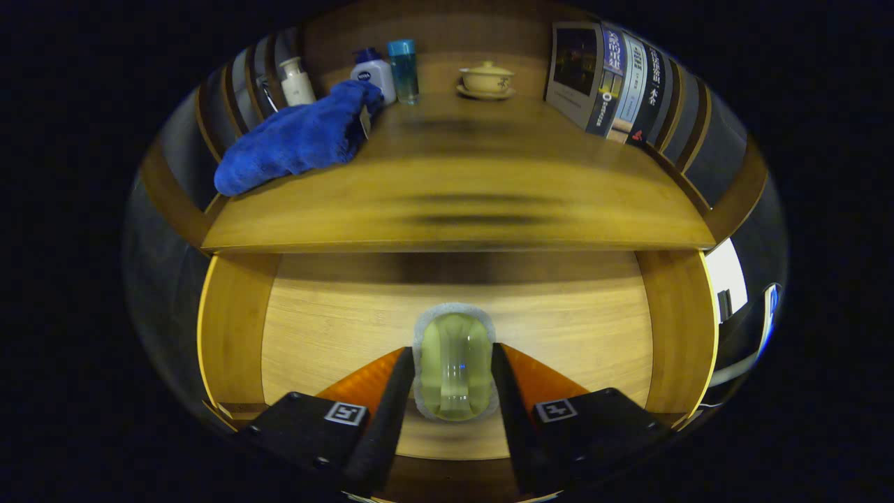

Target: Pull open the drawer, take out the items inside it, and place them on the countertop above the cabinet.

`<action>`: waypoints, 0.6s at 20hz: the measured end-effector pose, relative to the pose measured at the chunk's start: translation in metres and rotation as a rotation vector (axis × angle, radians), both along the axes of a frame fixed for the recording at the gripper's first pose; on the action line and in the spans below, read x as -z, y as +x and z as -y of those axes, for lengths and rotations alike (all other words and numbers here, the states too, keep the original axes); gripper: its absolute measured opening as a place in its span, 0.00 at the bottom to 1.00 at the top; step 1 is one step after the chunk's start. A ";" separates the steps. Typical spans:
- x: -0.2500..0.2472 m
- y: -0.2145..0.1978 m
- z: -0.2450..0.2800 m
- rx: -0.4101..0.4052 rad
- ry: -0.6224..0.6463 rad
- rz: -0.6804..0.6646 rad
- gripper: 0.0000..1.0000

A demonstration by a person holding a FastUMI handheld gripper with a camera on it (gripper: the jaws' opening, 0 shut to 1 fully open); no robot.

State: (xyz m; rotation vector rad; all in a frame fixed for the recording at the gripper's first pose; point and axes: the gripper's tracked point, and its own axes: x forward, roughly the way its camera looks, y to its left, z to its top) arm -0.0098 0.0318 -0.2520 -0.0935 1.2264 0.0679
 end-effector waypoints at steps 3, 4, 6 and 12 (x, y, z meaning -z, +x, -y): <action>0.013 -0.006 0.005 0.016 -0.013 -0.056 0.59; 0.020 -0.009 0.006 0.030 -0.006 -0.068 0.50; 0.017 -0.011 0.003 0.042 0.004 -0.079 0.27; -0.033 -0.020 0.009 0.017 0.026 -0.042 0.27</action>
